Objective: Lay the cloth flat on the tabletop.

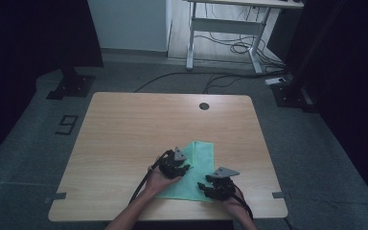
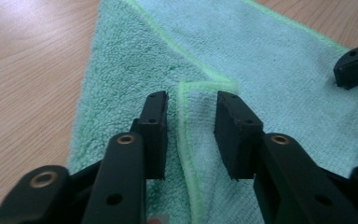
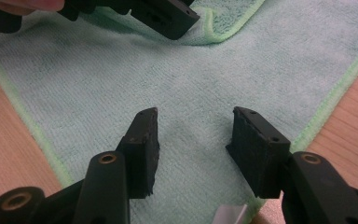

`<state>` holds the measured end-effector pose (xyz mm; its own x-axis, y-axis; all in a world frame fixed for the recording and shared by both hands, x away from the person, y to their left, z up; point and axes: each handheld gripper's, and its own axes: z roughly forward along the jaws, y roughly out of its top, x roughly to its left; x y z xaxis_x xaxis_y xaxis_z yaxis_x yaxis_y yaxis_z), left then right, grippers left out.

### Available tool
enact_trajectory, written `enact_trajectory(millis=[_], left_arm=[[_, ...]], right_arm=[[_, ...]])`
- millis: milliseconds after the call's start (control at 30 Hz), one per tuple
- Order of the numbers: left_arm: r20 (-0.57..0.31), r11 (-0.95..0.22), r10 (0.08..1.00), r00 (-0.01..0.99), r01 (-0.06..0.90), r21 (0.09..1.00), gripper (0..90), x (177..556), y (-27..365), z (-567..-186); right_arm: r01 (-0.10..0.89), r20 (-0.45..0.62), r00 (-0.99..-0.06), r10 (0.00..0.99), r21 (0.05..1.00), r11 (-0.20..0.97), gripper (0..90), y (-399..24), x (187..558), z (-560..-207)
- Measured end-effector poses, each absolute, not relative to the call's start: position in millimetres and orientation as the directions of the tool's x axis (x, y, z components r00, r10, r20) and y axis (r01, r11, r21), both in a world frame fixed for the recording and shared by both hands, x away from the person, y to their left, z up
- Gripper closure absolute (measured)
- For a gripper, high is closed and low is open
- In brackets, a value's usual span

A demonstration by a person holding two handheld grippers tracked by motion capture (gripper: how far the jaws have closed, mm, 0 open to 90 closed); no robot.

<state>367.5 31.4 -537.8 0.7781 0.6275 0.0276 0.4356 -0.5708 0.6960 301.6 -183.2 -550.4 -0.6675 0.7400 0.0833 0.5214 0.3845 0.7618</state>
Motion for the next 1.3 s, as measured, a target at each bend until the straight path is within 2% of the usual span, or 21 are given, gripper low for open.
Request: enact_trajectory(millis=[333, 500, 767, 1067, 1300], left_arm=[[0.010, -0.572, 0.601, 0.799, 0.422, 0.704, 86.2, 366.0, 31.7, -538.7], [0.012, -0.523, 0.630, 0.776, 0.413, 0.746, 87.2, 366.5, 41.2, -530.1], [0.020, -0.428, 0.720, 0.694, 0.421, 0.800, 87.1, 379.6, 84.4, -503.8], [0.026, -0.366, 0.802, 0.596, 0.457, 0.811, 87.0, 403.1, 120.4, -500.5], [0.015, -0.350, 0.839, 0.544, 0.520, 0.779, 86.3, 424.4, 134.9, -512.5]], right_arm=[[0.522, 0.085, -0.667, 0.740, 0.762, 0.383, 51.4, -183.5, 301.5, -550.5], [0.520, 0.088, -0.670, 0.737, 0.764, 0.382, 51.4, -184.1, 301.7, -550.8], [0.522, 0.091, -0.671, 0.736, 0.763, 0.381, 51.3, -184.5, 302.0, -550.7], [0.524, 0.100, -0.672, 0.734, 0.764, 0.375, 51.5, -185.3, 302.6, -550.8], [0.528, 0.111, -0.672, 0.732, 0.765, 0.370, 51.7, -186.6, 303.2, -550.9]])
